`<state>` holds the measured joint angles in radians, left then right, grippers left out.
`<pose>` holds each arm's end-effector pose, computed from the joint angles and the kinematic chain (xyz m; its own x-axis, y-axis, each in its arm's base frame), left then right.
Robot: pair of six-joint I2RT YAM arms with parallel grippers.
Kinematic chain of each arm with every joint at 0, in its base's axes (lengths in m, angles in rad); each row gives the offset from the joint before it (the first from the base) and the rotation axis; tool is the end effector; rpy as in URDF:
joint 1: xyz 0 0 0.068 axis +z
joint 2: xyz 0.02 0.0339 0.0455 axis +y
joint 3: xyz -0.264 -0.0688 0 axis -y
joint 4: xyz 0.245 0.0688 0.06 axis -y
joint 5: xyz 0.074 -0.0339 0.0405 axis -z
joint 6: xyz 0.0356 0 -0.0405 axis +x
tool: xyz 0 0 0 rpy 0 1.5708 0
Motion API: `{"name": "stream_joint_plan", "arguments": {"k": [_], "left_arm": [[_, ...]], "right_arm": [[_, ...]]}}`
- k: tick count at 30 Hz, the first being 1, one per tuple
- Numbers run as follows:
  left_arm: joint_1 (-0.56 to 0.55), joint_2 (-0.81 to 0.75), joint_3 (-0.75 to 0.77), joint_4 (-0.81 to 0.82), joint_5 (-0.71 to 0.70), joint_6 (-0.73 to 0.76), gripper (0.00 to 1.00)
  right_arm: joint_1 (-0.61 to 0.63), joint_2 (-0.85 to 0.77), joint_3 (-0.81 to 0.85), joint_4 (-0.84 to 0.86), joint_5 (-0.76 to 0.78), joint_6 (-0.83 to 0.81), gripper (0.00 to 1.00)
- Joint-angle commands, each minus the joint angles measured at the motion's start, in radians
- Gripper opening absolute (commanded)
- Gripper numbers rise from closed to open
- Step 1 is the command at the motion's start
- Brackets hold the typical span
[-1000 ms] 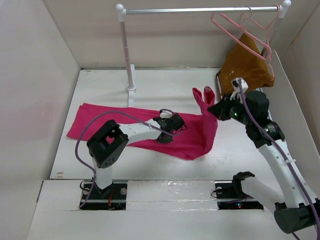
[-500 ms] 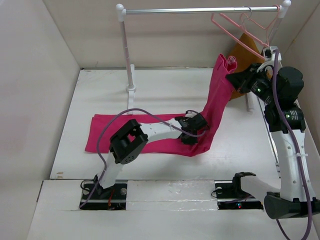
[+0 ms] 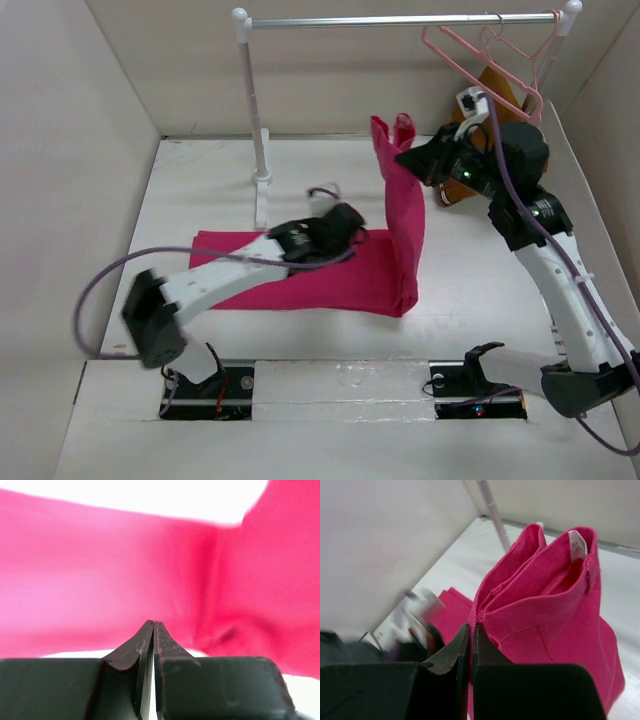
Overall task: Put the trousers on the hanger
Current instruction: Fold the trousers at the center of the board.
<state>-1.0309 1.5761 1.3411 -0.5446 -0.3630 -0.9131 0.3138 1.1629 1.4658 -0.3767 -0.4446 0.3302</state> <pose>0.1907 -0.2937 0.3034 -0.7528 -0.1831 -0.6323 0.1248 0.9034 -0.4103 0.2208 0.0877 0.4784 -0.2890 0.2140 -0.9331 -0.6268 0.6944 0.3533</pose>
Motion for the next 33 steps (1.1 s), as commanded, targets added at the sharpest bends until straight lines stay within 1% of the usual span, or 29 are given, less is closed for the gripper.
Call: {"name": "stream_joint_plan", "arguments": {"k": [1,2,3,4,5,6,7,8,10,11,17,21,22,25,26,27,28,29,30,32,33], "left_arm": [[0.157,-0.299,-0.104,-0.124,-0.226,-0.128,0.00],[0.201,-0.362,-0.155,-0.147,-0.252,-0.132,0.00],[0.244,-0.478,-0.177,-0.150,-0.260,-0.130,0.00],[0.288,-0.531,-0.209,-0.141,-0.255,-0.101,0.00],[0.381,-0.578,-0.221,-0.105,-0.243,-0.078,0.01],[0.429,-0.658,-0.227,-0.086,-0.228,-0.052,0.02],[0.474,-0.680,-0.230,-0.072,-0.191,-0.029,0.02],[0.564,-0.697,-0.230,-0.058,-0.173,0.009,0.02],[0.633,-0.717,-0.203,-0.071,-0.134,0.032,0.03],[0.678,-0.717,-0.192,-0.081,-0.131,0.052,0.03],[0.689,-0.720,-0.089,-0.113,-0.188,0.062,0.03],[0.689,-0.702,-0.010,-0.141,-0.218,0.062,0.04],[0.689,-0.700,0.009,-0.149,-0.235,0.065,0.04],[0.689,-0.700,0.038,-0.166,-0.278,0.072,0.04],[0.689,-0.700,0.043,-0.176,-0.287,0.077,0.04],[0.689,-0.700,0.047,-0.181,-0.297,0.082,0.04],[0.689,-0.700,0.055,-0.187,-0.315,0.088,0.05],[0.689,-0.700,0.055,-0.187,-0.321,0.094,0.05],[0.689,-0.699,0.053,-0.184,-0.321,0.103,0.06],[0.689,-0.691,0.033,-0.180,-0.320,0.118,0.08],[0.689,-0.686,0.020,-0.178,-0.315,0.118,0.09]], "right_arm": [[0.141,0.047,0.099,0.139,0.089,-0.003,0.00],[0.175,0.063,0.106,0.148,0.108,-0.003,0.00],[0.204,0.084,0.117,0.150,0.138,-0.010,0.00],[0.259,0.104,0.131,0.151,0.151,-0.016,0.00],[0.287,0.150,0.160,0.154,0.167,-0.019,0.00],[0.312,0.173,0.172,0.156,0.194,-0.031,0.00],[0.335,0.199,0.186,0.157,0.205,-0.036,0.00],[0.382,0.248,0.201,0.169,0.210,-0.036,0.00],[0.425,0.300,0.243,0.185,0.228,-0.040,0.00],[0.470,0.358,0.264,0.190,0.233,-0.042,0.00],[0.605,0.582,0.433,0.223,0.227,-0.060,0.00],[0.679,0.750,0.514,0.271,0.164,-0.033,0.00],[0.703,0.820,0.531,0.272,0.153,-0.020,0.00],[0.749,0.941,0.571,0.367,0.093,0.036,0.00],[0.760,0.964,0.580,0.427,0.084,0.049,0.09],[0.771,0.991,0.588,0.461,0.060,0.055,0.27],[0.771,1.039,0.628,0.444,0.043,0.046,0.63],[0.771,1.055,0.637,0.435,0.043,0.046,0.77],[0.771,1.061,0.636,0.437,-0.010,0.038,0.87],[0.733,1.031,0.585,0.467,-0.028,0.038,1.00],[0.717,0.958,0.489,0.482,-0.020,0.024,1.00]]}}
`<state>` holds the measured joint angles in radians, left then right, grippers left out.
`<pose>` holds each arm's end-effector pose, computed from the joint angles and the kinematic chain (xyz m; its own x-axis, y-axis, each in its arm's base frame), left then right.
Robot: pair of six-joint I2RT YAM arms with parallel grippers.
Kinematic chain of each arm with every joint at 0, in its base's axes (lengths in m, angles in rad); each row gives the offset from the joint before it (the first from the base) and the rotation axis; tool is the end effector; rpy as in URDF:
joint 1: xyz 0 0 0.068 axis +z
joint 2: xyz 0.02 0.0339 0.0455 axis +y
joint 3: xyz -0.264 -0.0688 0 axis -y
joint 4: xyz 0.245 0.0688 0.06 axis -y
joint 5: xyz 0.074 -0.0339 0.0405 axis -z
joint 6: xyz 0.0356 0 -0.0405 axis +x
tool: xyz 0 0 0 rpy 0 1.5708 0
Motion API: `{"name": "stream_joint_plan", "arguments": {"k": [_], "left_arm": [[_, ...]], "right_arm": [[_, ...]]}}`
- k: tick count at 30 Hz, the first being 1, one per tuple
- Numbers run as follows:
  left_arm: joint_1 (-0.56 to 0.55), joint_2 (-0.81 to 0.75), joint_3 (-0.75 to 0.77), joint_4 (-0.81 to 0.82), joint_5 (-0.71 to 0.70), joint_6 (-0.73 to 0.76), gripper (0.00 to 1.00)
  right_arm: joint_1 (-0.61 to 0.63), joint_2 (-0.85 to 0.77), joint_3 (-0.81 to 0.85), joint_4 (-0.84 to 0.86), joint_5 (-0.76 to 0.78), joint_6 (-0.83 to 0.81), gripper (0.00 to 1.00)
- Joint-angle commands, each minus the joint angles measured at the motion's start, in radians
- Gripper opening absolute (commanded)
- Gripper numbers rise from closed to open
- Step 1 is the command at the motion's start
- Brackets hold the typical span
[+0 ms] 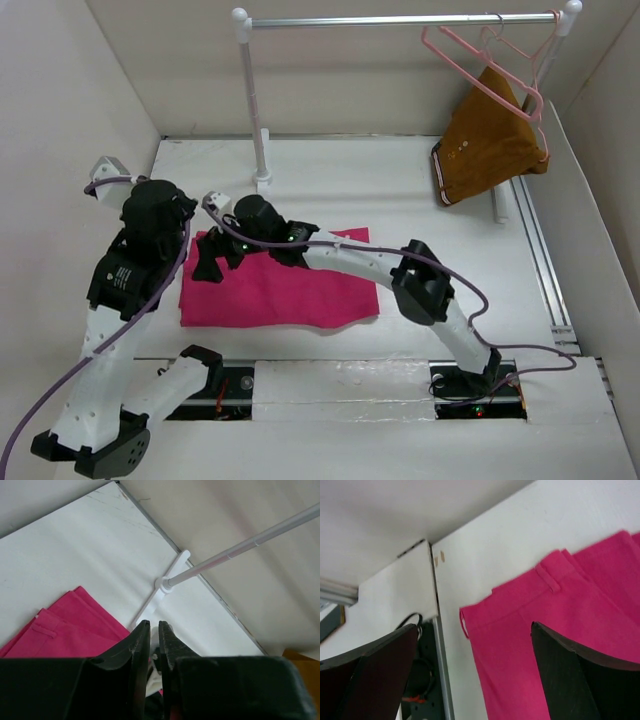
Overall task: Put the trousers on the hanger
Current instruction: Fold the trousers at the center of the board, then pick up the hanger from the clothesline.
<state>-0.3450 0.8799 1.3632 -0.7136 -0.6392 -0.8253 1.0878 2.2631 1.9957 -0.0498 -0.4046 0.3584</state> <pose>0.1396 -0.0276 0.4605 0.0564 -0.6469 -0.7605 -0.3445 0.7023 -0.6230 0.2393 0.4866 0.2766 -0.4822 -0.2251 -0.8467 -0.8742 0.1865 0.4483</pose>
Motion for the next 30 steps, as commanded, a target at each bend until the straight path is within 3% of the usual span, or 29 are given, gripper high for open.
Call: {"name": "stream_joint_plan", "arguments": {"k": [1,4,7,8,10,11,13,16,19,20,25,28,30], "left_arm": [[0.003,0.014,-0.047,-0.001,-0.013,0.029,0.10],[0.003,0.036,-0.184,0.068,0.102,0.041,0.11],[0.003,0.094,-0.350,0.166,0.279,0.061,0.11],[0.003,0.119,-0.384,0.208,0.320,0.063,0.12],[0.003,0.198,-0.479,0.239,0.418,0.048,0.12],[0.003,0.224,-0.505,0.279,0.438,0.045,0.11],[0.003,0.281,-0.574,0.316,0.461,0.037,0.11],[0.014,0.358,-0.612,0.378,0.477,0.048,0.11],[0.014,0.425,-0.619,0.379,0.477,0.064,0.10],[0.014,0.438,-0.622,0.382,0.477,0.075,0.10],[0.005,0.444,-0.613,0.416,0.503,0.121,0.09],[-0.044,0.441,-0.541,0.387,0.486,0.150,0.08],[-0.054,0.429,-0.506,0.372,0.493,0.164,0.07]], "right_arm": [[-0.072,-0.181,-0.090,0.171,-0.057,-0.015,1.00],[-0.153,-0.356,-0.291,0.176,-0.062,-0.047,0.98],[-0.218,-0.520,-0.485,0.098,-0.045,-0.127,0.63],[-0.233,-0.555,-0.529,0.068,-0.045,-0.127,0.29],[-0.279,-0.659,-0.602,0.004,-0.025,-0.212,0.03],[-0.296,-0.692,-0.650,-0.037,-0.023,-0.231,0.00],[-0.348,-0.773,-0.650,-0.131,-0.037,-0.298,0.00],[-0.429,-0.844,-0.519,-0.304,-0.028,-0.445,0.00],[-0.636,-0.904,-0.327,-0.410,-0.066,-0.548,0.14],[-0.780,-0.915,-0.287,-0.420,-0.079,-0.559,0.19],[-1.198,-0.803,-0.066,-0.395,-0.428,-0.573,0.25],[-1.318,-0.696,0.107,-0.473,-0.416,-0.624,0.37],[-1.351,-0.648,0.194,-0.510,-0.374,-0.679,0.59]]}}
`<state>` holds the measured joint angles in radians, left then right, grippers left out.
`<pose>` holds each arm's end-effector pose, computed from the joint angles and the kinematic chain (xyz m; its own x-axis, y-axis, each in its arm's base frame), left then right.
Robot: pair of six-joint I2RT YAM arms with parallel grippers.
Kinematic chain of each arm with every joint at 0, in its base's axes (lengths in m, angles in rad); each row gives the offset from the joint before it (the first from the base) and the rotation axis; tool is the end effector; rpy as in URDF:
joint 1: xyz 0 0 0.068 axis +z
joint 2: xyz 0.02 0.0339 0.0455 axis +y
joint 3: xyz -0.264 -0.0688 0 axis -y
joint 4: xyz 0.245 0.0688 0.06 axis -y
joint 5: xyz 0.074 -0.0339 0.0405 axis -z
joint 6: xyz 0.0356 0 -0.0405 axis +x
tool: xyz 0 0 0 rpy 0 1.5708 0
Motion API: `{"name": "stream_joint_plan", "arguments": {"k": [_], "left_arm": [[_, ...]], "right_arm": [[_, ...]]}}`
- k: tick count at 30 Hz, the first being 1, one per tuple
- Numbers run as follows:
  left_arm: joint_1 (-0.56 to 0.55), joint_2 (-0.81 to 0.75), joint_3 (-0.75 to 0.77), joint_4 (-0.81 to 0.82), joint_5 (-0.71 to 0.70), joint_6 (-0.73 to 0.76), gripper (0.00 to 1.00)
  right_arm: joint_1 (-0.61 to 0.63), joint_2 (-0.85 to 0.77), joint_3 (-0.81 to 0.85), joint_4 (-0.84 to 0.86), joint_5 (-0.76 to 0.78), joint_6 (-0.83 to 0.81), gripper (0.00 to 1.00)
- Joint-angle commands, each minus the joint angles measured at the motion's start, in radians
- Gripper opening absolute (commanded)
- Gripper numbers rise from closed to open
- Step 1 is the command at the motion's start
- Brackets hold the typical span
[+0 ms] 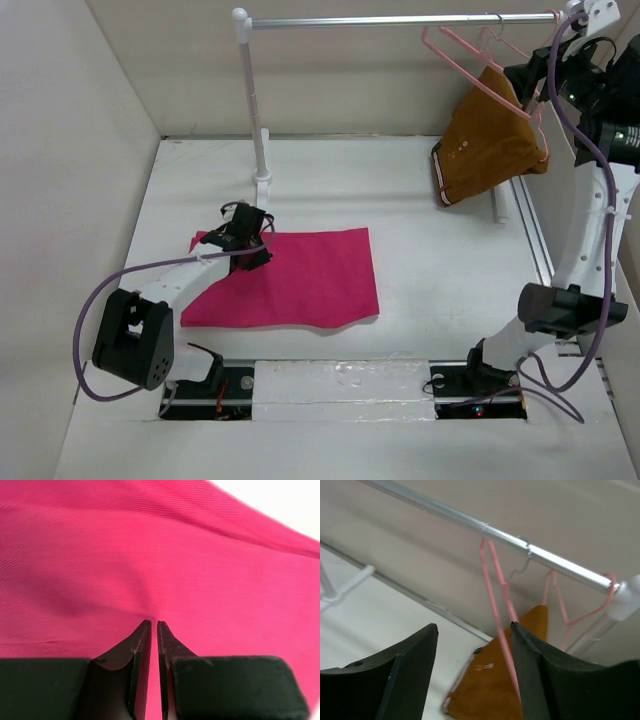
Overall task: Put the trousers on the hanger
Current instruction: Pick up the hanger from the clothesline.
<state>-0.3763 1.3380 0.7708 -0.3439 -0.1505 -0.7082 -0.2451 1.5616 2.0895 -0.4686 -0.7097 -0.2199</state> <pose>0.2483 -0.0924 0.2031 -0.7389 -0.3995 -0.5426 -0.2670 0.9129 -0.3087 0.2965 -0.0502 0.5587 0.1536 -0.2090 -0.9658 -0.4236 0.8691 -0.2554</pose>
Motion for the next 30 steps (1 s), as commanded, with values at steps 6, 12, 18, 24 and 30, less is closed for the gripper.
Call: {"name": "stream_joint_plan", "arguments": {"k": [6,12,18,24,30], "left_arm": [[-0.075,-0.137,0.136,0.002,0.090,0.090,0.07],[-0.075,-0.189,0.114,0.033,0.186,0.142,0.08],[-0.075,-0.177,0.107,0.028,0.181,0.184,0.08],[-0.075,-0.155,0.105,0.036,0.181,0.182,0.08],[-0.075,-0.145,0.120,0.040,0.184,0.176,0.08]], "right_arm": [[-0.163,0.205,0.290,-0.137,-0.146,-0.122,0.80],[-0.180,0.296,0.274,-0.081,-0.269,-0.088,0.78],[-0.135,0.374,0.323,-0.114,-0.261,-0.088,0.78],[-0.105,0.384,0.270,-0.142,-0.229,-0.128,0.70],[-0.057,0.330,0.158,-0.098,-0.208,-0.153,0.30]]}}
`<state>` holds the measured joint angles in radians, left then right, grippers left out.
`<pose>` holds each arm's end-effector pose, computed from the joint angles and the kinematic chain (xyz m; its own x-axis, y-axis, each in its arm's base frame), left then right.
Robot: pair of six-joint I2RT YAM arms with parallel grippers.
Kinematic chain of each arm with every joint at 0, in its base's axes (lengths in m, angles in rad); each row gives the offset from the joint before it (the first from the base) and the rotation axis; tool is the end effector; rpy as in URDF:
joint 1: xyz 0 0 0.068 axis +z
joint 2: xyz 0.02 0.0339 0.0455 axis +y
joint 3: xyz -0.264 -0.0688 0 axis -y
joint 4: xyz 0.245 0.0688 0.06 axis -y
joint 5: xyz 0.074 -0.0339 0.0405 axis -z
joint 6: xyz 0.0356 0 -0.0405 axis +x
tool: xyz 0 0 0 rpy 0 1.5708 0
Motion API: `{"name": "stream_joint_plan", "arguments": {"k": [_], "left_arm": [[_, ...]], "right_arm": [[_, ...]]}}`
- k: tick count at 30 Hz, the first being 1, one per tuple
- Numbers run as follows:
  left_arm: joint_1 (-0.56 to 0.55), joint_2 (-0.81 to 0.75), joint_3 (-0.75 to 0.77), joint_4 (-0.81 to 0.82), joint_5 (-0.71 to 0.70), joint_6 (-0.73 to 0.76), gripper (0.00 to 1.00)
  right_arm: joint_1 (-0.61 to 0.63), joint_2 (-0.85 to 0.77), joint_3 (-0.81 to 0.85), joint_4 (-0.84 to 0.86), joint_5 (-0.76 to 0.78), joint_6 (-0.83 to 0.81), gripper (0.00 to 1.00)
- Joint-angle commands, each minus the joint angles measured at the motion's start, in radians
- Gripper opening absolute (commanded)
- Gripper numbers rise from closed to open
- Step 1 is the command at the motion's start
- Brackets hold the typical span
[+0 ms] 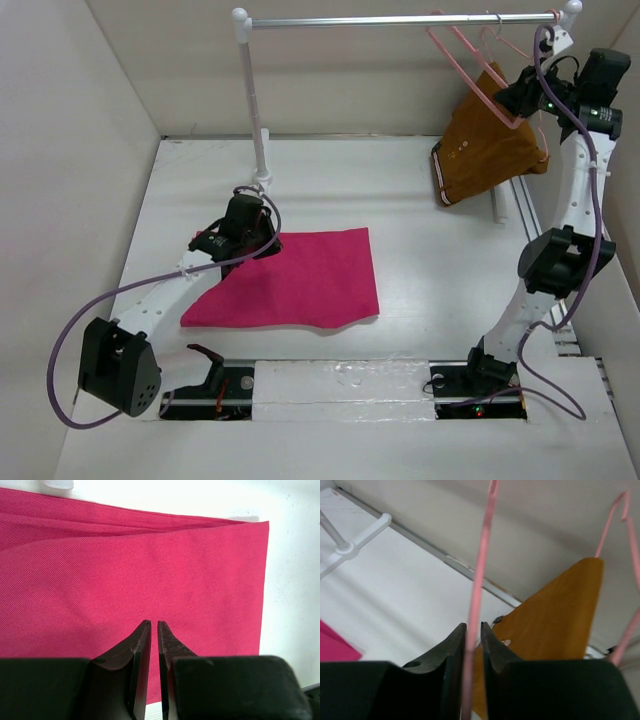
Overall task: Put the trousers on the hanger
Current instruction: Pick up the hanger from the clothesline.
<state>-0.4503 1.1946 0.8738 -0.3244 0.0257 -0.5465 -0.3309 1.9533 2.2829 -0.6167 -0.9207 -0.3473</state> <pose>0.2355 -0.1149 0.2728 -0.6983 -0.2395 -0.6746 0.1061 0.8973 -0.4284 0.4088 -0.1105 0.4674 -0.0730 -0.1927 -0.9785 -0.5852 0.8028 -0.1145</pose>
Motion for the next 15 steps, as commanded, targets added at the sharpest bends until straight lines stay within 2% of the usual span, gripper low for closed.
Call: {"name": "stream_joint_plan", "arguments": {"k": [1,4,5,10,15], "left_arm": [[-0.001,0.003,0.024,0.019,0.006,0.014,0.08],[-0.001,0.010,0.031,0.021,0.013,0.007,0.08],[-0.001,0.013,0.033,0.022,0.014,0.003,0.08],[-0.001,0.013,0.071,0.015,0.014,-0.018,0.12],[-0.001,0.007,0.158,-0.008,0.022,-0.001,0.36]], "right_arm": [[0.038,-0.076,-0.049,0.084,0.012,-0.025,0.20],[0.079,-0.131,-0.092,0.142,0.075,-0.013,0.10],[0.093,-0.143,-0.098,0.152,0.106,-0.013,0.03],[0.180,-0.244,-0.154,0.219,0.318,-0.015,0.00],[0.228,-0.352,-0.246,0.284,0.503,-0.018,0.00]]}}
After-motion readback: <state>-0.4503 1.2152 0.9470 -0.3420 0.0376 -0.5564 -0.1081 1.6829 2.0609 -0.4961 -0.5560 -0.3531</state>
